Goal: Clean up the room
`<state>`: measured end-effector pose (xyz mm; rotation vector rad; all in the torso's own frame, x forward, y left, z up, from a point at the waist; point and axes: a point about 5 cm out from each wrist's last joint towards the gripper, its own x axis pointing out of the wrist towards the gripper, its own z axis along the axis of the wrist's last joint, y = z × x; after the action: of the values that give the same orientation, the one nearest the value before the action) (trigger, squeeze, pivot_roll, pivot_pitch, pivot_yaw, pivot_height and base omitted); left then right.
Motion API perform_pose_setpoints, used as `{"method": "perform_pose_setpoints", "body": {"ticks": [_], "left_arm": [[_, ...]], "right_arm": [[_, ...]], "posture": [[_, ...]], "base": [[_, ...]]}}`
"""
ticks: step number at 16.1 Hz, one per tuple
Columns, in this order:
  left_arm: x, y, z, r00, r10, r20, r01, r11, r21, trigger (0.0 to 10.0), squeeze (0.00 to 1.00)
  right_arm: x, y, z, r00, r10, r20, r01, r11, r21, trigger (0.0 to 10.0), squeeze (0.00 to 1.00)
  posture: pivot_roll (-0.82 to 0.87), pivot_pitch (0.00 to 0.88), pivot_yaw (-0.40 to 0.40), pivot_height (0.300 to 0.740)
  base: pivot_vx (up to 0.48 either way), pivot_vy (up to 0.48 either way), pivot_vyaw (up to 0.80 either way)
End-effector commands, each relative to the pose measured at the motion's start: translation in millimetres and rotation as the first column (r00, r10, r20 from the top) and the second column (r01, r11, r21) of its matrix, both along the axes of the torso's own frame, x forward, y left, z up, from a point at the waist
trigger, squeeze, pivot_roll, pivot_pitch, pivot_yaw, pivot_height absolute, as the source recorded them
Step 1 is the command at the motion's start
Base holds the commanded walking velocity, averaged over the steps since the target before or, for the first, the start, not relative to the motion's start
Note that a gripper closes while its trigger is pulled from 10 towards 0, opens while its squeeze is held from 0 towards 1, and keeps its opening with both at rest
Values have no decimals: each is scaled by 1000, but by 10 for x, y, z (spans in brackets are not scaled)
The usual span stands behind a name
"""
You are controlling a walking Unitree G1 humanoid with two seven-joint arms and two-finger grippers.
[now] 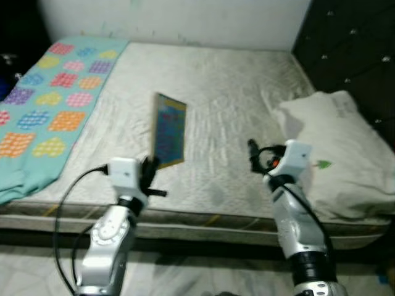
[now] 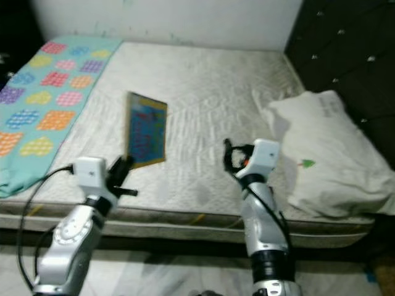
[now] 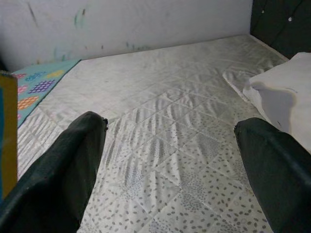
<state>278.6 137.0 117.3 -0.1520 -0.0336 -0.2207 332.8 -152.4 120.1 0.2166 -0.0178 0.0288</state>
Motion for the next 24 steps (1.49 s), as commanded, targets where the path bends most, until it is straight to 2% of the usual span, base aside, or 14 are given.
{"method": "perform_pose_setpoints", "body": {"ticks": [1,5,10,24], "left_arm": [[14,-53,72,999,-13,36,14,1000,-11,10000,0],[15,-49,94,998,-11,55,12,1000,-28,10000,0],[-5,-84,121,994,-65,84,67,997,-32,10000,0],[-3,-83,121,993,-79,85,81,996,-27,10000,0]], "right_arm": [[4,-56,18,1000,-13,5,13,1000,-13,10000,0],[9,-43,16,1000,-9,6,10,1000,-14,10000,0],[11,-56,10,1000,-12,5,12,1000,-17,10000,0],[-8,-71,-47,1000,-13,-12,13,999,-32,10000,0]], "posture": [[-17,90,-35,740],[-17,89,-35,740],[-17,89,-35,740],[-19,93,-30,740]], "base": [[0,-270,0],[0,-195,0],[0,0,0],[288,0,0]]}}
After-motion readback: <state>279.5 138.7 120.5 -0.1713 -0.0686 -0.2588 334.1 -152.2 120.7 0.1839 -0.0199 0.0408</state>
